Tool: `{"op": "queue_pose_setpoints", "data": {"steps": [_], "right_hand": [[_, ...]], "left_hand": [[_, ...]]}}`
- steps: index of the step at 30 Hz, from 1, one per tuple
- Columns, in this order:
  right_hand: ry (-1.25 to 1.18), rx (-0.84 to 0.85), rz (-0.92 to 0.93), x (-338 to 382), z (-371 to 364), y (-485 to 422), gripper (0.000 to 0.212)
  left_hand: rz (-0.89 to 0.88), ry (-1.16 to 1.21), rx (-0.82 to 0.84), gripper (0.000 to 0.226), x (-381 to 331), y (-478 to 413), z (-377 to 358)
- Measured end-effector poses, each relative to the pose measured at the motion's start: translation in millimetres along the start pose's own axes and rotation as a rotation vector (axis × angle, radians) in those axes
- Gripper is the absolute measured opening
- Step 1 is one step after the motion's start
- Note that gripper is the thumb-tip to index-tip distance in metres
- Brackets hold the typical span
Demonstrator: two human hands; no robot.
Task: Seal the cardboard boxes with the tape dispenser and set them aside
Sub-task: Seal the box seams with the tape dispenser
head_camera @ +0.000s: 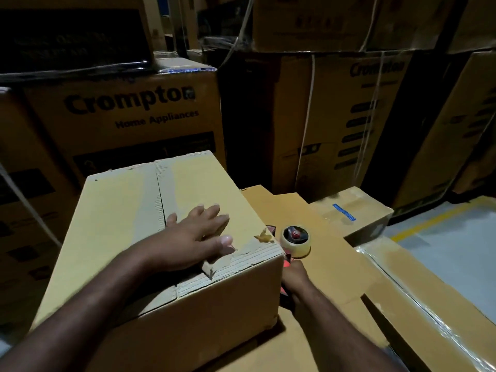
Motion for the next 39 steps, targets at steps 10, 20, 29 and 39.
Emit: {"op": "queue_pose_setpoints", "data": {"steps": [10,20,29,39], "right_hand": [[-0.333,0.196,0.232,111.7,47.5,101.3,0.014],[-0.378,0.294,0.647,220.2,-23.3,243.7,0.025],[-0.214,0.116,0.679,210.3,-135.7,249.9,0.024],[0.133,-0.100,0.788,194.2,-143.4,246.7,0.054]], "left_hand": [[0.303,-0.189,0.045,0.133,36.2,50.6,16.7],[0.219,-0.197,0.319,0.125,32.8,50.0,15.8],[0.031,-0.103,0.116,0.117,33.0,42.0,6.0],[0.333,1.133,-0.772,0.046,129.5,75.2,104.0]]}}
Point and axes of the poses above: each hand's wrist, its own y-axis away from the middle knuckle, its own z-axis out of the back of the hand, x = y × z, the point moved 6 cm from there along -y, towards the middle knuckle, and after that the axes turned 14 degrees about -z, right-handed, at the moved point
